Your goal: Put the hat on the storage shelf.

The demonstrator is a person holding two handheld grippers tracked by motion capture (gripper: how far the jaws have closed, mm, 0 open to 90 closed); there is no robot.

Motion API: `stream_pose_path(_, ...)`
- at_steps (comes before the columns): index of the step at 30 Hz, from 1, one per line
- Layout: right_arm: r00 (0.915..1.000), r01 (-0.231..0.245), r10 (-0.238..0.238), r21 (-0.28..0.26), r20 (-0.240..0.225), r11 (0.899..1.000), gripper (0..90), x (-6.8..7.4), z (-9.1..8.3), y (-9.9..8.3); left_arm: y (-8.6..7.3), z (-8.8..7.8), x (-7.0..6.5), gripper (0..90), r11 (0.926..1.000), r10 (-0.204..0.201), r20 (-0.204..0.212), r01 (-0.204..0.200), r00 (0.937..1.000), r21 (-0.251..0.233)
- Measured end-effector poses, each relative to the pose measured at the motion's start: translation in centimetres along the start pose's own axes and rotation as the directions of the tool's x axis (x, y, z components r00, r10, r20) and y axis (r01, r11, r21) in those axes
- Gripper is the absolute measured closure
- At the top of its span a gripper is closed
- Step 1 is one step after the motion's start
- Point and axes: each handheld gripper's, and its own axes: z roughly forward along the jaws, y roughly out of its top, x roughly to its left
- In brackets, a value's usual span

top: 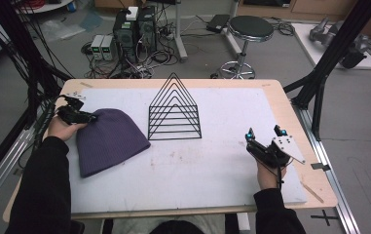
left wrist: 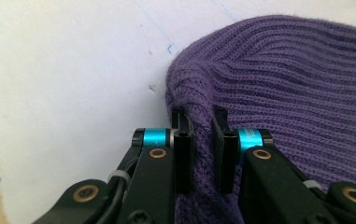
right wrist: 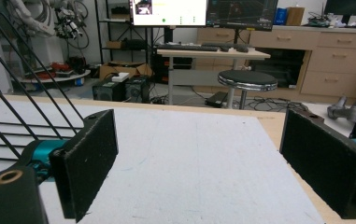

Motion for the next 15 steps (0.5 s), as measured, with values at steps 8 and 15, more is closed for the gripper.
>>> stream_pose_path(8,1.0,0.002,-0.002,0.001,0.0,1.0,10.7,0.0,0.0,0.0,0.4,-1.0,-0.4,82.1,0.9987,0.018,-0.012,-0.019,0.9998,-0.047)
stream_pose_path(15,1.0,0.0,0.0,0.001,-0.003,1.0,10.8,0.0,0.1,0.0,1.1,-3.1,-1.2,82.1,0.991,0.043,-0.008,-0.044,0.999,-0.126)
